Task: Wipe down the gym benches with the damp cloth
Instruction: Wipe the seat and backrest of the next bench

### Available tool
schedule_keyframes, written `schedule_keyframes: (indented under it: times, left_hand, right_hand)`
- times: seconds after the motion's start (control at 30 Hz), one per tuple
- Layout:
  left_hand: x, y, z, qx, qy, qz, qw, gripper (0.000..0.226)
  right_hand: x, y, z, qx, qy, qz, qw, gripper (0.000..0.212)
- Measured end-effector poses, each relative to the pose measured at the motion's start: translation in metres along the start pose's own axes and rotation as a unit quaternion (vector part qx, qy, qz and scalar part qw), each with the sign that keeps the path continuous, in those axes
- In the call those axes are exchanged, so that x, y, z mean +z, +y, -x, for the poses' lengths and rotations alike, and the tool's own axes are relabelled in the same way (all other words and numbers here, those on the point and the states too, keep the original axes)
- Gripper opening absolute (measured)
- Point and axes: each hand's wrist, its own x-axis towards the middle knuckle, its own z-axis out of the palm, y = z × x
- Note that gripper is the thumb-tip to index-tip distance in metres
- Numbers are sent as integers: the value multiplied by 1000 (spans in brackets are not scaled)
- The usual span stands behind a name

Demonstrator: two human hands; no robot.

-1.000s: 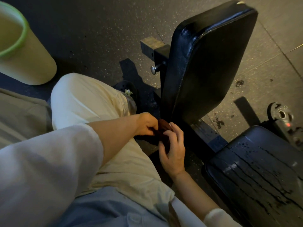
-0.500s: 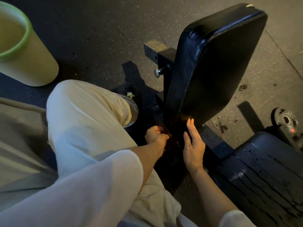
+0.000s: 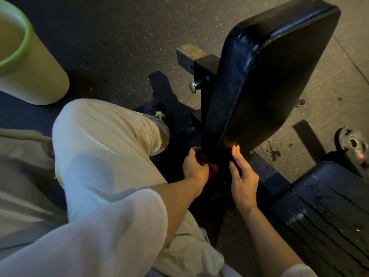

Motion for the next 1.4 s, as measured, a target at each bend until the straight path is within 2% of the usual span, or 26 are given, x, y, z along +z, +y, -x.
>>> schedule_keyframes:
  times: [0.1, 0.17, 0.23, 0.37, 0.47, 0.53, 0.6, 0.67, 0.73, 0.77, 0.87, 0.93, 1.03, 1.07, 1.13, 1.23, 1.4]
  left_hand:
    - [-9, 5, 7, 6, 33, 17, 999, 24]
    - [-10, 3, 10, 8, 31, 48, 998, 31]
    - [-8, 1, 12, 33, 59, 30, 997, 30]
    - [-2, -1, 0, 63, 71, -49, 994, 17]
    - [-2, -3, -17, 13, 33, -171, 985, 15]
    - [-4, -7, -24, -25, 22, -207, 978, 14]
    - [-3, -8, -22, -30, 45, -159, 986, 15]
    - [0, -11, -16, -26, 59, -67, 996, 18]
    - [-1, -10, -15, -40, 49, 28, 998, 20]
    - [-2, -9, -16, -49, 36, 39, 997, 19]
    - [-1, -16, -18, -78, -53, -93, 991, 14]
    - [3, -19, -16, -85, -63, -126, 986, 16]
    - [2, -18, -22, -77, 42, -90, 992, 25]
    - [1, -14, -25, -72, 52, -57, 994, 25]
    - [-1, -9, -27, -83, 26, 4, 996, 21]
    - [0, -11, -26, -101, -22, -5, 995, 20]
    - [0, -3, -20, -111, 4, 25, 994, 24]
  right_hand:
    - [-1, 1, 0, -8, -5, 14, 1000, 47]
    - [-2, 2, 0, -11, -5, 17, 1000, 46]
    - [0, 1, 1, -13, 0, 13, 1000, 45]
    - [5, 0, 2, -28, 15, 10, 999, 45]
    - [9, 1, 4, -17, 20, 4, 1000, 47]
    - [10, 0, 4, -14, 17, 9, 1000, 47]
    - [8, 0, 3, -20, 14, 11, 1000, 47]
    - [7, 2, 3, -22, 10, 12, 1000, 47]
    - [10, 1, 3, -20, 19, 8, 1000, 47]
    - [11, 1, 3, -16, 20, 5, 1000, 48]
    - [15, -1, 6, 3, 17, -14, 1000, 49]
    - [11, -2, 5, 3, 7, -20, 1000, 48]
    - [3, 0, 1, 4, -15, -19, 1000, 46]
    - [1, 0, 1, 2, -16, -19, 1000, 46]
    - [1, 1, 0, 8, -22, -21, 999, 46]
    - [3, 4, 2, 10, -25, -23, 999, 47]
    - [1, 3, 1, 3, -26, -12, 1000, 48]
